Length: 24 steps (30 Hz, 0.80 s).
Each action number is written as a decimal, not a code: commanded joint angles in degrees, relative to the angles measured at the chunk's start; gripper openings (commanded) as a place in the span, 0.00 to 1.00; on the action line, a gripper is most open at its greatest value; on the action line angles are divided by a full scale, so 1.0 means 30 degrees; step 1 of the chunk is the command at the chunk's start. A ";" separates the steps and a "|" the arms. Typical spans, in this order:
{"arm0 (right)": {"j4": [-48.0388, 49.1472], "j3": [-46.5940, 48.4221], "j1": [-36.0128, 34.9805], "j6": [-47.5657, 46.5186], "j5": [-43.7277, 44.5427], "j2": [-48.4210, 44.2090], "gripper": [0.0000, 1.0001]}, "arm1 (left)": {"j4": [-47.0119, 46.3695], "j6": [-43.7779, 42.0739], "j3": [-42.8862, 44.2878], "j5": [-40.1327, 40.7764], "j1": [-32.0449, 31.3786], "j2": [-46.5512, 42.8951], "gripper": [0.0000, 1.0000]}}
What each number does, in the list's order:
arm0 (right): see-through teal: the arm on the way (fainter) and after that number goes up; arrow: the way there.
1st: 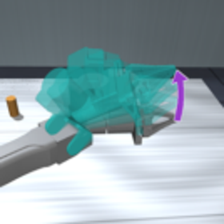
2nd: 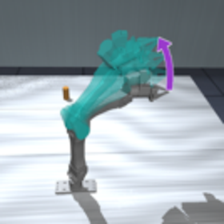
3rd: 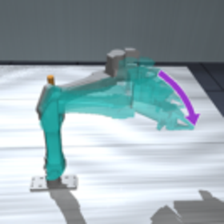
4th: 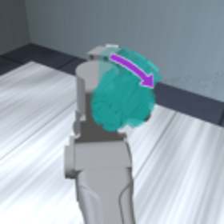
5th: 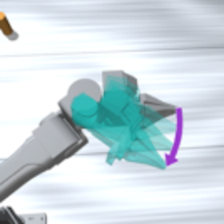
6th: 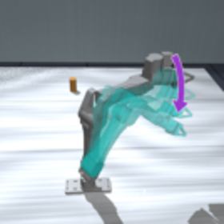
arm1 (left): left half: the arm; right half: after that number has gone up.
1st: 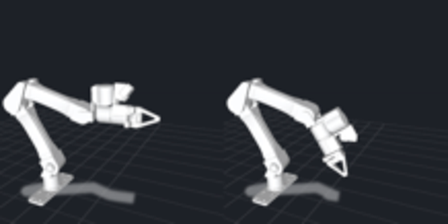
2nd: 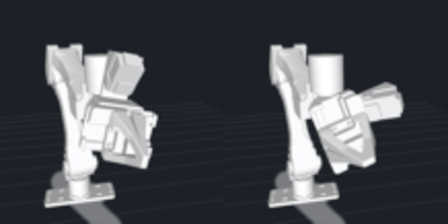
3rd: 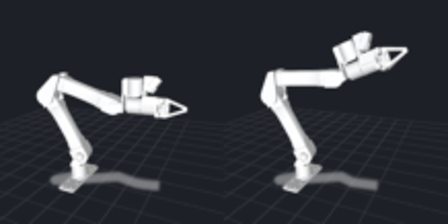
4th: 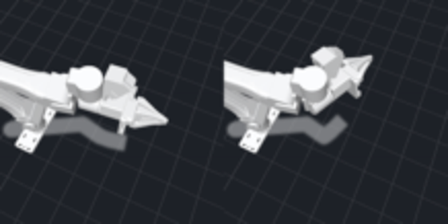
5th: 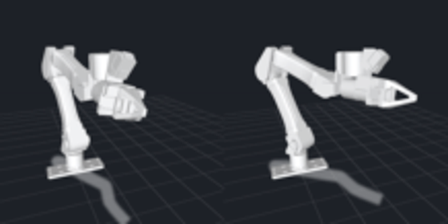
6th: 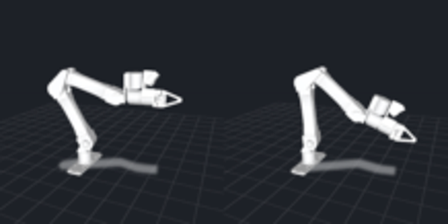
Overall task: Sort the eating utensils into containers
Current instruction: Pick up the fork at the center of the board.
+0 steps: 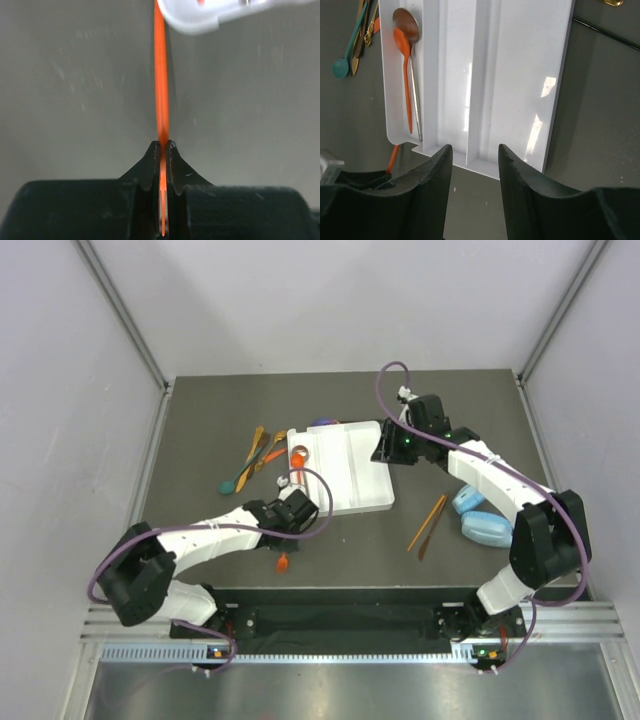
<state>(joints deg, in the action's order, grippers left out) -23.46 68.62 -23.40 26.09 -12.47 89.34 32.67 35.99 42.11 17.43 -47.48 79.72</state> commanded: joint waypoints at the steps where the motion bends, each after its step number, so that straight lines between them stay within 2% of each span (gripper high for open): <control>1: 0.0614 0.0007 0.0270 -0.0550 -0.0735 0.0278 0.42 | 0.5157 0.1772 0.1607 -0.0334 -0.1132 -0.1904 0.00; 10: 0.0380 -0.0227 0.0270 -0.1253 -0.1176 0.0132 0.41 | 0.9235 0.1657 0.4652 -0.1531 -0.2129 -0.1819 0.00; 15: 0.0350 -0.0373 0.0329 -0.1400 -0.0766 -0.0044 0.41 | 1.0966 0.1015 0.7493 -0.2467 -0.4149 -0.0943 0.00; 19: 0.0379 -0.0490 0.0621 -0.1429 -0.0765 -0.0102 0.40 | 1.1436 -0.1004 0.9925 -0.2850 -0.5762 0.0755 0.00; 24: 0.0205 -0.0666 0.1411 -0.1576 -0.0736 -0.0746 0.40 | 1.1057 -0.4961 1.1976 -0.2591 -0.5940 0.3948 0.00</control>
<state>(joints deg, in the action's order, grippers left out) -23.64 67.05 -21.65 22.63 -15.07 90.50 64.58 31.22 74.11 9.30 -65.23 85.38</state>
